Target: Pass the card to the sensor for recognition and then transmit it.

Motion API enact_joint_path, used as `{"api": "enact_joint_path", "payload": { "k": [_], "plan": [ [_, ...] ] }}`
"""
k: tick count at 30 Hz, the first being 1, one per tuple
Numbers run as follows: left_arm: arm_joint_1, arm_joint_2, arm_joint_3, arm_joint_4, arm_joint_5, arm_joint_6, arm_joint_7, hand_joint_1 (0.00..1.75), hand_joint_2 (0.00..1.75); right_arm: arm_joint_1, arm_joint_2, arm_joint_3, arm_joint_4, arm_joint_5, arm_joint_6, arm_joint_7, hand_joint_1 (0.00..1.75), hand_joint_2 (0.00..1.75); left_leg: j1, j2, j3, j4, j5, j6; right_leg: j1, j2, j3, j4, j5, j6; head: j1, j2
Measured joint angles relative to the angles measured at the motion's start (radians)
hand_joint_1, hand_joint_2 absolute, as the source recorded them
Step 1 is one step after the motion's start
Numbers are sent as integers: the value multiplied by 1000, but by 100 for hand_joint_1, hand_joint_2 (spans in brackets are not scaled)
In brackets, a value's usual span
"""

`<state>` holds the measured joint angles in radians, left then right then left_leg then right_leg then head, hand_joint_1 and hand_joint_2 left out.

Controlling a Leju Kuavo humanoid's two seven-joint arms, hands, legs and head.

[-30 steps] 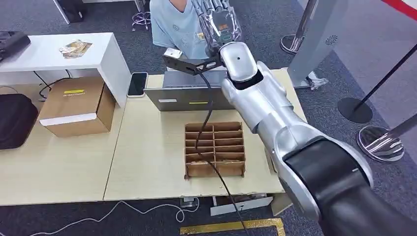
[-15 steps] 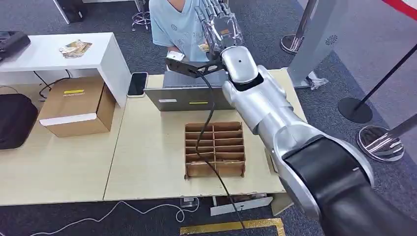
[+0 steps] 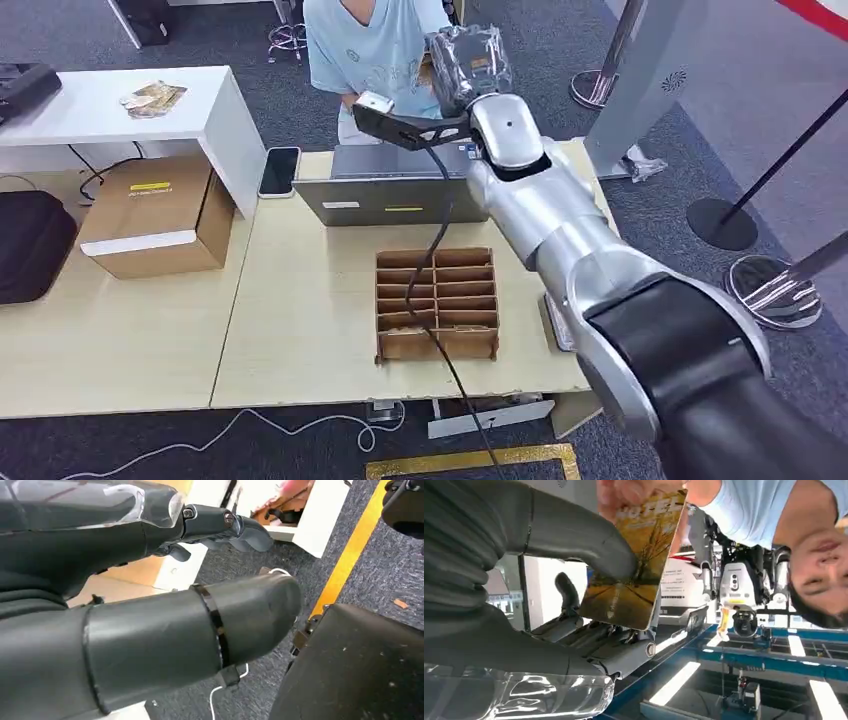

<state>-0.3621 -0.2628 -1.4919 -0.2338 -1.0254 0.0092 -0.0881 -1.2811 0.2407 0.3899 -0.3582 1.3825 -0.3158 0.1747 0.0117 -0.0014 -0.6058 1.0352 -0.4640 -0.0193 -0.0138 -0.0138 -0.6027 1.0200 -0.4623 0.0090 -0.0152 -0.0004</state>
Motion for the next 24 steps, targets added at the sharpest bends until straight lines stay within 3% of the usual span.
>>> {"api": "enact_joint_path", "payload": {
  "k": [10,18,20,21,23,24],
  "plan": [
    [3,0,0,7,21,0,0,0,0,-2,-15,-3,0,-32,-75,-85,175,175,0,0,0,0,0,0,0,1,0,0,0,0,0,0],
    [3,0,1,8,35,0,0,0,0,-1,-23,-39,-31,-169,-184,-224,175,175,0,1,0,0,0,0,0,1,0,0,0,0,0,0],
    [3,0,2,9,37,0,1,0,0,11,-27,-57,-53,-248,-200,-292,175,175,0,1,0,0,0,0,0,0,0,0,0,0,0,0],
    [3,0,3,9,38,-1,2,0,0,26,-31,-74,-80,-351,-190,-368,175,175,0,1,0,0,0,0,0,0,0,0,0,0,0,0],
    [3,1,5,10,37,-1,3,0,0,79,-44,-105,-160,-594,-106,-498,175,175,0,0,1,0,0,0,0,0,0,0,0,0,0,0],
    [4,1,7,11,34,-1,5,0,0,113,-57,-110,-207,-702,-51,-533,175,175,0,0,1,1,0,0,0,0,0,-1,0,0,0,0]
  ]
}}
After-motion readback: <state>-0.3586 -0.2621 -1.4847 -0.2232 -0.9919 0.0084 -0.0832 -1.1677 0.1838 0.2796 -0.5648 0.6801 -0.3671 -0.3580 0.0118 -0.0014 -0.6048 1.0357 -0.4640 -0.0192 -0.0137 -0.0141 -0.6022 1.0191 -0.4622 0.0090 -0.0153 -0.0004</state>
